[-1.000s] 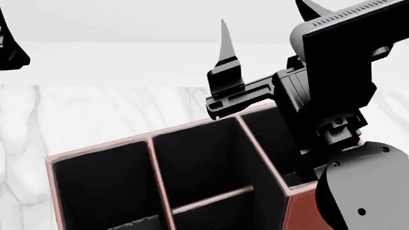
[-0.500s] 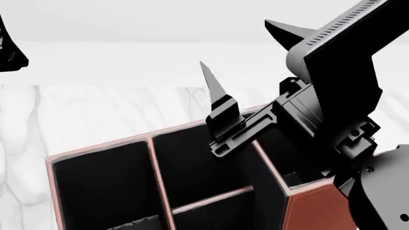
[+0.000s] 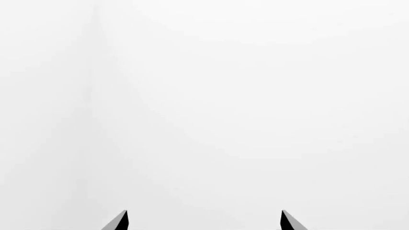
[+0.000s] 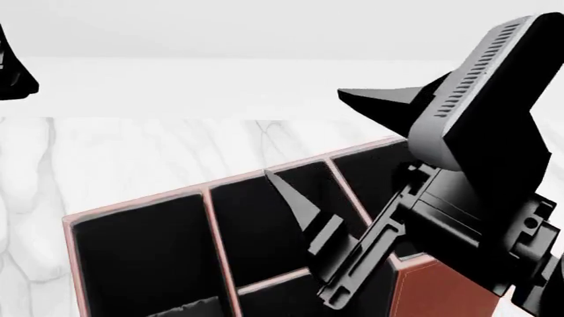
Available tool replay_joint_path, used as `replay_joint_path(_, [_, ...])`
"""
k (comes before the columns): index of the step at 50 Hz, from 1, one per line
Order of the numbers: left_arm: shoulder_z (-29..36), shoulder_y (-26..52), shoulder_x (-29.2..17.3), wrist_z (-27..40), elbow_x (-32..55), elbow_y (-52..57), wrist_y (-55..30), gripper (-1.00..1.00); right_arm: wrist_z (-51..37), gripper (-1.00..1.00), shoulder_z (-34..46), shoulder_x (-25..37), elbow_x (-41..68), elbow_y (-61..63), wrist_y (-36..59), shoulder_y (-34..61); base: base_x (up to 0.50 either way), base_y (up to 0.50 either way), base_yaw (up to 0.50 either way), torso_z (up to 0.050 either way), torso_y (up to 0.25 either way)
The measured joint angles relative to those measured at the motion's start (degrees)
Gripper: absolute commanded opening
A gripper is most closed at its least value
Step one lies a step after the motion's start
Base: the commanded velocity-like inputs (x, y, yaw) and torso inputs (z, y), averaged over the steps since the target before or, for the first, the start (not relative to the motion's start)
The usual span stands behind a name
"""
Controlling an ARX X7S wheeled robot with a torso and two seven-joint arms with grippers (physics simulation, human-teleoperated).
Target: Pick up the book and place it in the front compartment of the caddy.
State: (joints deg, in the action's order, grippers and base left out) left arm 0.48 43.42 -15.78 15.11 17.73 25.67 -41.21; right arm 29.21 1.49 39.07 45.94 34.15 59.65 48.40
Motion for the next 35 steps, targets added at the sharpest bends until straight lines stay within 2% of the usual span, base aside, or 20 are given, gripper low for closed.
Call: replay_joint_path(35, [0.50, -0.15, -0.48, 0.70, 0.43, -0.77, 0.63, 1.00, 9.47, 1.00, -1.73, 10.08, 12.93, 10.97, 4.77, -5.62, 0.00, 0.00, 0.00, 0.000, 0.000])
